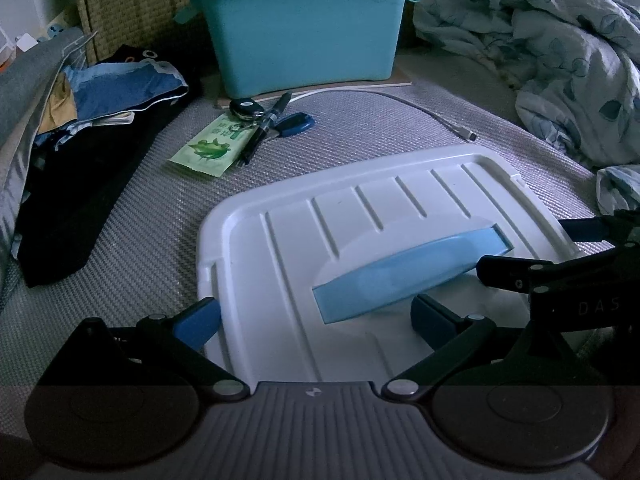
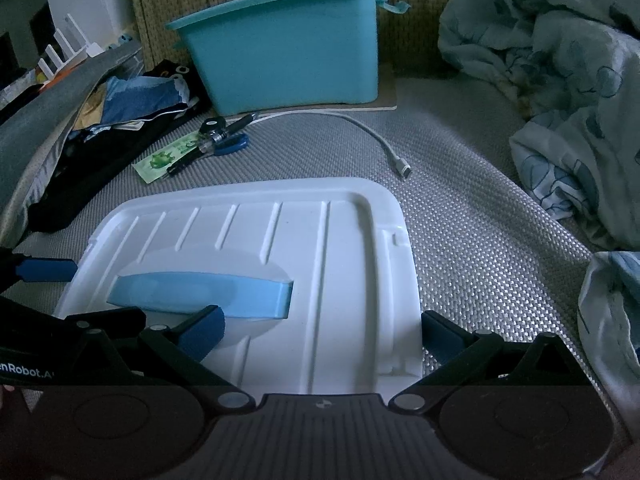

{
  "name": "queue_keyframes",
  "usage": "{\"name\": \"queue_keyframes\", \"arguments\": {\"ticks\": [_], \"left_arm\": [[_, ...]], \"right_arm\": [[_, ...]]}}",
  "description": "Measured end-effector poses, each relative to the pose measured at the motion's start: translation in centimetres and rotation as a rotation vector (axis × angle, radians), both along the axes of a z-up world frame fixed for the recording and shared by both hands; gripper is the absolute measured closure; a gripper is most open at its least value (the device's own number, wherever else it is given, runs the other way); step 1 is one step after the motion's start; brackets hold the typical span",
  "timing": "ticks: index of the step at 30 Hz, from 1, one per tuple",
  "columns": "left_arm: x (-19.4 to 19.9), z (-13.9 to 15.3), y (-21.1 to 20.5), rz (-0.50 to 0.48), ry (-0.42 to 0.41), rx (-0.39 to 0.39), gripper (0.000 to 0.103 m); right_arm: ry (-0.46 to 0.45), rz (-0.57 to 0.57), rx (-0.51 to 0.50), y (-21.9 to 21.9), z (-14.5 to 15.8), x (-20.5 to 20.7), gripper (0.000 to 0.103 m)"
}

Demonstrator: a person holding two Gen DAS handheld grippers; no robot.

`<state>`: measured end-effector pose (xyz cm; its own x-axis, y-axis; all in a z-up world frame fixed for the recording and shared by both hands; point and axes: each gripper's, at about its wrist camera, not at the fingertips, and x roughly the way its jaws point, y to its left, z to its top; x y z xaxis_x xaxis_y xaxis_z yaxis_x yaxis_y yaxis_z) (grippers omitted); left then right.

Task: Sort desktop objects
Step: 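Close both grippers on the white lid's rim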

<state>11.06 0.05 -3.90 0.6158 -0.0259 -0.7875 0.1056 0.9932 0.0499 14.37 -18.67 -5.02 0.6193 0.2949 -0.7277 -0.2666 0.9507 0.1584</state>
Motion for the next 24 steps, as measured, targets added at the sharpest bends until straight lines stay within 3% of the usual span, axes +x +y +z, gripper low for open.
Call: {"name": "queue_keyframes", "arguments": {"ticks": [9, 10, 11, 12, 13, 14, 16, 20, 24], "left_arm": [[-0.3, 0.2, -0.2, -0.017, -0.019, 0.000, 0.001], [-0.5, 0.4, -0.4, -0.059, -0.026, -0.028, 0.010], [-0.7, 0.5, -0.6, -0.102, -0.031, -0.059, 0.025], [-0.9, 0.6, -0.9, -0.135, -0.033, -0.088, 0.028], [-1.1, 0.7, -1.2, -0.136, -0.045, -0.069, 0.026], [-1.2, 0.7, -1.3, -0.132, -0.053, -0.051, 0.019], [-1.0, 0.4, -1.3, -0.096, -0.034, -0.022, 0.014], [-0.6, 0.5, -0.4, -0.021, -0.025, -0.020, 0.014], [-0.2, 1.0, 1.8, 0.074, -0.026, -0.083, 0.015]], "right_arm": [[0.003, -0.006, 0.011, -0.3, 0.2, -0.3, 0.000], [0.000, -0.006, 0.014, -0.3, 0.3, -0.4, 0.001], [-0.002, -0.002, 0.020, -0.3, 0.3, -0.5, 0.001], [-0.003, 0.003, 0.026, -0.4, 0.3, -0.5, 0.004], [-0.006, 0.013, 0.035, -0.3, 0.4, -0.6, 0.010], [-0.009, 0.028, 0.040, -0.3, 0.5, -0.7, 0.013], [-0.012, 0.042, 0.036, -0.2, 0.5, -0.7, 0.013], [-0.021, 0.063, 0.037, -0.4, 0.4, -0.8, 0.013], [-0.004, 0.089, 0.064, -1.1, 0.3, -0.6, 0.012]]}}
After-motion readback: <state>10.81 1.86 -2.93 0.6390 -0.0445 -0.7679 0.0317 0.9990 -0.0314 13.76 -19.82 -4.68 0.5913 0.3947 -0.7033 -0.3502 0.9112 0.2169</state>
